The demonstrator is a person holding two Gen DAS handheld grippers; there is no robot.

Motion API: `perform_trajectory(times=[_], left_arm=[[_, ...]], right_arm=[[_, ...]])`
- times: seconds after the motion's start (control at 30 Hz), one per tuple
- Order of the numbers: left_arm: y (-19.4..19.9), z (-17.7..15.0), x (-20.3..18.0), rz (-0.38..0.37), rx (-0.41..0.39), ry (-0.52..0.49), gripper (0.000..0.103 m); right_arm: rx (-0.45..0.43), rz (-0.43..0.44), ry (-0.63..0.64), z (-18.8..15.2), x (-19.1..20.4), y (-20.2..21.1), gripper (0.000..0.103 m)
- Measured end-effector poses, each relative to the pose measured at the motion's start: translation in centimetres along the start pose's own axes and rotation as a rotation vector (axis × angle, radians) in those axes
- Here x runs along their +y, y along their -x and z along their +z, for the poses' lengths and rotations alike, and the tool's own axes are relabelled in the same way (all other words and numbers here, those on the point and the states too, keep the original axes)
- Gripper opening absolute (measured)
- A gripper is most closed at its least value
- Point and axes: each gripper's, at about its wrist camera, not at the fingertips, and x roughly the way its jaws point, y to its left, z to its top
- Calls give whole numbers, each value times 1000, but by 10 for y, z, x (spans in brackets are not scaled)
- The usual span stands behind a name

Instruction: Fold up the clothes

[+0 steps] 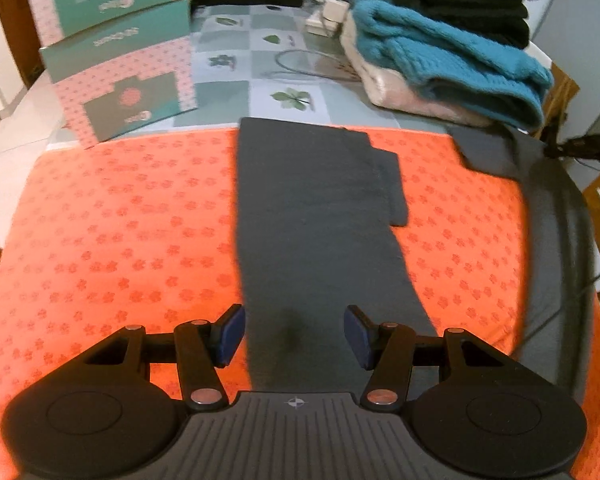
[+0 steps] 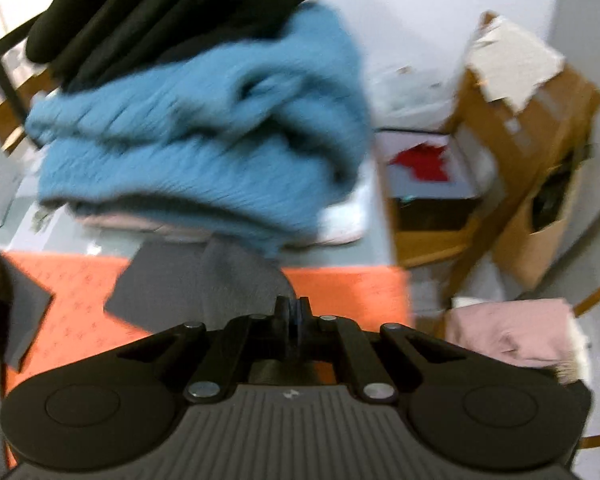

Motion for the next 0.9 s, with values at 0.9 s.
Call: perform_trajectory(times=[0.9], left_arm=[[72, -58, -12, -82, -48, -40, 57]], right_arm=[[29, 75, -100, -113, 18, 178, 25]])
